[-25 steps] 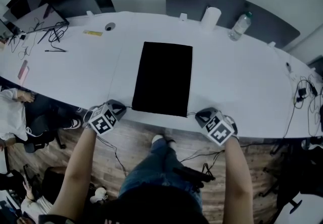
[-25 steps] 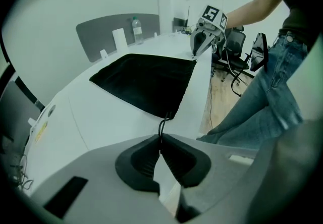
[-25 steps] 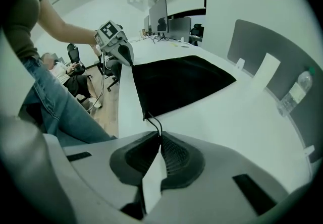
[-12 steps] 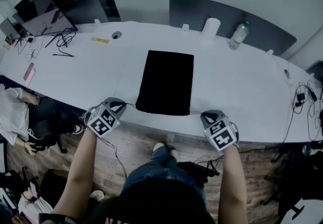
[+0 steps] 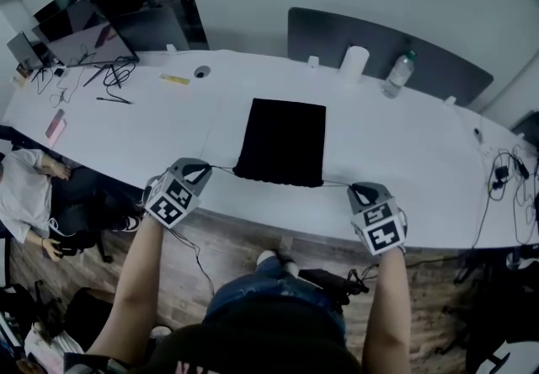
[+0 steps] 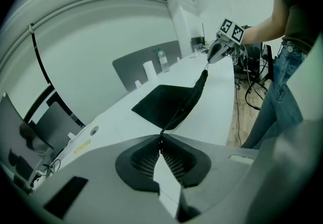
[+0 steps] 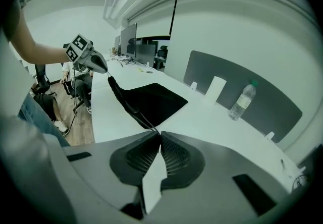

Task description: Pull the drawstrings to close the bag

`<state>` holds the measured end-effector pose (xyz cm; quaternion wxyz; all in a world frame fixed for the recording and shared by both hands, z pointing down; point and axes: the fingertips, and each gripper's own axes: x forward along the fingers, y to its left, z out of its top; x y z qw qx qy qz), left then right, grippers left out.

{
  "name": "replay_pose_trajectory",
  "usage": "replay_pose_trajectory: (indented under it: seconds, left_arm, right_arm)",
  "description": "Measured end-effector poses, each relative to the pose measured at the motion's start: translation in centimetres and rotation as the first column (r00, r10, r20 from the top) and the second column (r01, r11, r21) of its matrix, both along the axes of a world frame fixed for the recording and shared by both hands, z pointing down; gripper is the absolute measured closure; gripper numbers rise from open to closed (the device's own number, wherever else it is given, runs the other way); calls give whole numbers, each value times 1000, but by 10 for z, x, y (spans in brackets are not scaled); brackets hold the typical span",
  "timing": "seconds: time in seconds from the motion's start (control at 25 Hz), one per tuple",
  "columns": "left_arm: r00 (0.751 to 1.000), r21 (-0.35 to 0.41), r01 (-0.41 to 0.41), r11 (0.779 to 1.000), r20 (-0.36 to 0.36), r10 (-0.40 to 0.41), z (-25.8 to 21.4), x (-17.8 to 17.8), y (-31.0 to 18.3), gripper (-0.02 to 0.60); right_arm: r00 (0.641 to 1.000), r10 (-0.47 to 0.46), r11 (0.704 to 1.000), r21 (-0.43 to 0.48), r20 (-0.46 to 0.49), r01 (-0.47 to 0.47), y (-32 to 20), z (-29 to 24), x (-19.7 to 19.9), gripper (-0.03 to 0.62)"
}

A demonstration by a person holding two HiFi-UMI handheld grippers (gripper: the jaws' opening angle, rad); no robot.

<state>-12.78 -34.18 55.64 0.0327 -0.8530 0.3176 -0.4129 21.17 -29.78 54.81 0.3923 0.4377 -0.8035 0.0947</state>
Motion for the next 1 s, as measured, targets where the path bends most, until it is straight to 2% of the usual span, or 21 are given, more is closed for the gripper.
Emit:
replay_pose_trajectory:
  seconds: [0.64,1.0]
  left_arm:
    - [993,130,98,987,-77,-89,-58,-6,-41,565]
    - [977,154,201,968,-111,-185,-73,-15,-60,566]
  right_arm:
    - [994,109,980,166,18,-111,-43,-59,19,585]
    - [979,202,956,210,30,-203,-53,-73,34,585]
